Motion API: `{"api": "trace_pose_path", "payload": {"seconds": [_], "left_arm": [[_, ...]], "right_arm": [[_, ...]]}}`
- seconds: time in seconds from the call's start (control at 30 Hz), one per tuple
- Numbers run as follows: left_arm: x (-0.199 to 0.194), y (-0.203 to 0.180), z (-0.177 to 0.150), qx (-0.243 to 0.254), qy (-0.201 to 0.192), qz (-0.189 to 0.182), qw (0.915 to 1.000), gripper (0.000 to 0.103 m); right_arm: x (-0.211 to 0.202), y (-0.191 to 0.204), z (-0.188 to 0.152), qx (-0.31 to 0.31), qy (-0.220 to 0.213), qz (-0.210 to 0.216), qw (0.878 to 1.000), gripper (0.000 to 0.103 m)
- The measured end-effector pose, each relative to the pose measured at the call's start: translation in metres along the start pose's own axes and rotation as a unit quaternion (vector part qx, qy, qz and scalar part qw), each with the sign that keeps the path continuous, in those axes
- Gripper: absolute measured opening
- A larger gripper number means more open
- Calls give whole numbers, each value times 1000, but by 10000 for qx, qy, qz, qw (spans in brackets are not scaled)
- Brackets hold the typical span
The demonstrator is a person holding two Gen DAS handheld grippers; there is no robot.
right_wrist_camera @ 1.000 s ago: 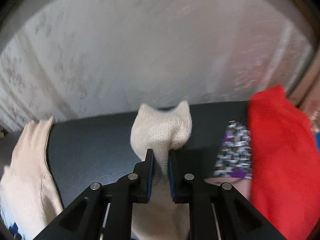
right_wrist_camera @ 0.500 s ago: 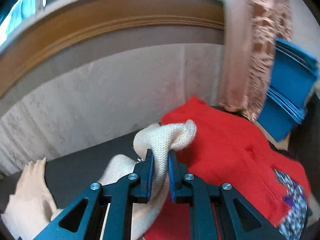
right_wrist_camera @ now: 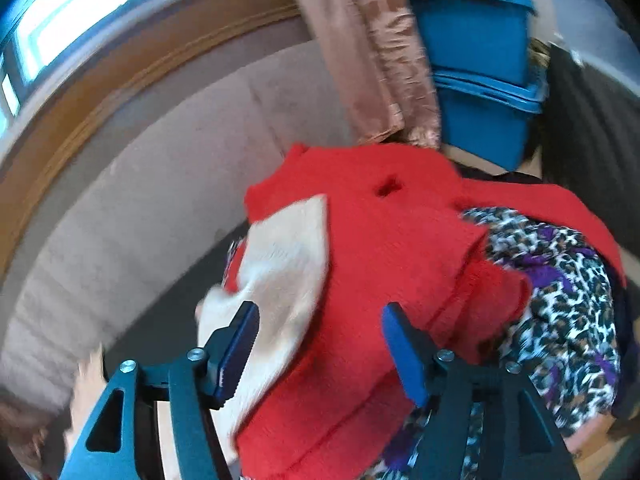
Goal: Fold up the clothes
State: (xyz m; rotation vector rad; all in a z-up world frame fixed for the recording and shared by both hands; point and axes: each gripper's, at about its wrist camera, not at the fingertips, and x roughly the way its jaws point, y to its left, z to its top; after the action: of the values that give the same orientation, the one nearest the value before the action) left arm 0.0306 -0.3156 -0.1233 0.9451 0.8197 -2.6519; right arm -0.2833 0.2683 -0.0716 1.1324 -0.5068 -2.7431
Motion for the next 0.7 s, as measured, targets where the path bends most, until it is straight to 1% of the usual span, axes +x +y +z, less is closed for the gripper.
{"api": "trace_pose_path", "payload": {"seconds": [0.03,0.1,0.17,0.27,0.4,0.47,0.5,0.53,0.57,0.6,0.7], "left_arm": [[0,0,0,-2,-2,-1,10000,57],[0,-1,0,1,-1,11,10000,57],[0,-2,0,28,1,44,10000,57],[1,-4,0,62,6,92,9999,57],[1,-5,-1,77,9,119,9999,57],[1,-5,-1,88,10,137,9999,57],[0,-5,-2,90,9,141,9999,57],[0,-5,-2,92,8,143,9999,57],[1,-5,-1,91,10,131,9999,57],[1,-5,-1,90,11,119,9999,57],[6,-5,2,71,8,96,9999,57]], "right_arm": [[2,-3,5,51,-42,45,10000,66],[10,-2,17,-74,-54,133,9999,66],[16,3,24,-233,-70,52,9997,66],[41,6,36,-347,125,-34,9993,67],[58,13,30,-557,398,-118,9976,70],[67,16,27,-662,535,-161,9962,68],[72,18,25,-714,603,-182,9955,53],[76,20,24,-767,671,-203,9946,21],[81,21,22,-819,739,-224,9936,12],[82,22,21,-857,759,-229,9932,12],[54,22,26,-905,362,-139,9951,12]]}}
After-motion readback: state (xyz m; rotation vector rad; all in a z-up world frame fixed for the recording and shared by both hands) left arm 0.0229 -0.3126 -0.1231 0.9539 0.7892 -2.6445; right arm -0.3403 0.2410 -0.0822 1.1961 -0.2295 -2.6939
